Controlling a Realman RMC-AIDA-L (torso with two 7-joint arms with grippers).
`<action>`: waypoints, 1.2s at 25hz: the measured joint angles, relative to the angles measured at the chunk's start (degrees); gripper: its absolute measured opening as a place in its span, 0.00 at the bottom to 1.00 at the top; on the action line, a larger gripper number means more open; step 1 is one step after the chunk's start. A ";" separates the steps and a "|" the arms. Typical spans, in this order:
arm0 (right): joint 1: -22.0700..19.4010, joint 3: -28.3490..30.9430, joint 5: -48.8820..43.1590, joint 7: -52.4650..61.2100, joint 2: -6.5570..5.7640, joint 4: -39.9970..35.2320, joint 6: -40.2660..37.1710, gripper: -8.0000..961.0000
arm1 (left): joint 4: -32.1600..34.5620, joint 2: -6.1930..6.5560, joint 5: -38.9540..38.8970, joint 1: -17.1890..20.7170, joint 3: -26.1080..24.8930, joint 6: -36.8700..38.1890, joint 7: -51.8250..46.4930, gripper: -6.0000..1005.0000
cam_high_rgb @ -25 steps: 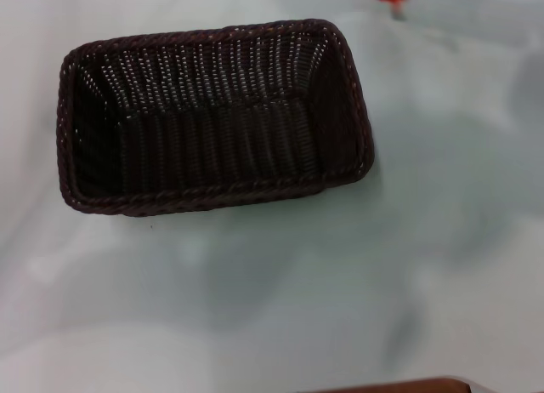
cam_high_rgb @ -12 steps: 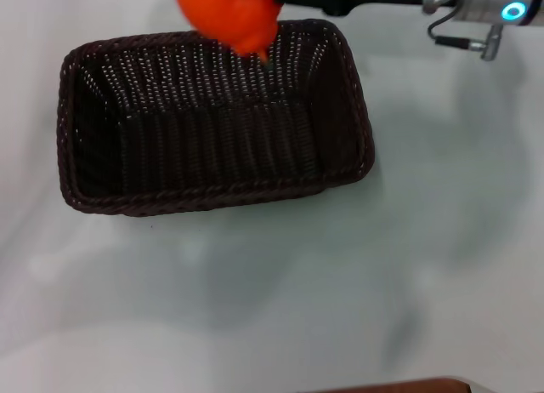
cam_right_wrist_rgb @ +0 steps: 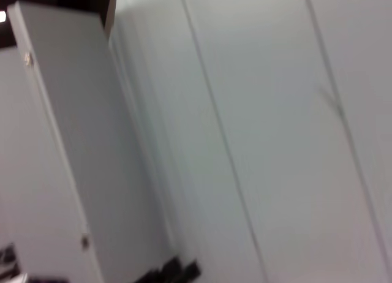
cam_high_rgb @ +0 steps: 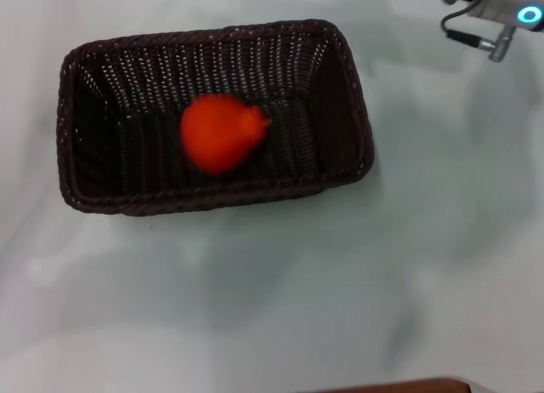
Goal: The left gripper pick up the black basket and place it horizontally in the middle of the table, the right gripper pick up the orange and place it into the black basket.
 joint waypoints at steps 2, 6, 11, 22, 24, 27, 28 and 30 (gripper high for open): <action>-1.83 0.29 4.67 -3.56 0.48 -0.26 0.04 0.80 | 0.75 -0.01 -1.28 0.01 -0.06 0.01 0.15 0.77; -4.45 0.42 15.50 -14.55 0.84 -5.67 -0.15 0.90 | 1.39 -0.05 -3.37 0.01 -0.05 0.01 0.41 0.77; -6.80 1.36 32.83 -31.46 0.88 -17.93 -0.32 1.00 | 1.50 -0.08 -6.35 0.46 -0.15 -0.27 1.03 0.77; -10.67 4.97 56.61 -46.83 0.91 -30.14 -1.37 1.00 | 7.56 -0.12 -16.50 2.15 -1.45 -3.70 11.61 0.75; -11.28 5.00 58.67 -47.52 0.94 -30.34 -1.99 1.00 | 7.68 -0.21 -16.61 2.37 -1.77 -3.94 12.28 0.75; -12.02 5.26 59.90 -47.86 0.96 -30.37 -2.79 1.00 | 7.77 -0.26 -16.63 2.73 -2.86 -3.92 13.39 0.73; -12.21 5.45 60.02 -47.94 0.97 -30.37 -3.04 1.00 | 7.78 -0.24 -16.63 2.82 -3.15 -3.92 13.73 0.73; -12.38 5.79 60.21 -47.99 1.02 -30.39 -3.42 1.00 | 7.69 -0.10 -16.65 3.01 -3.64 -4.01 14.20 0.72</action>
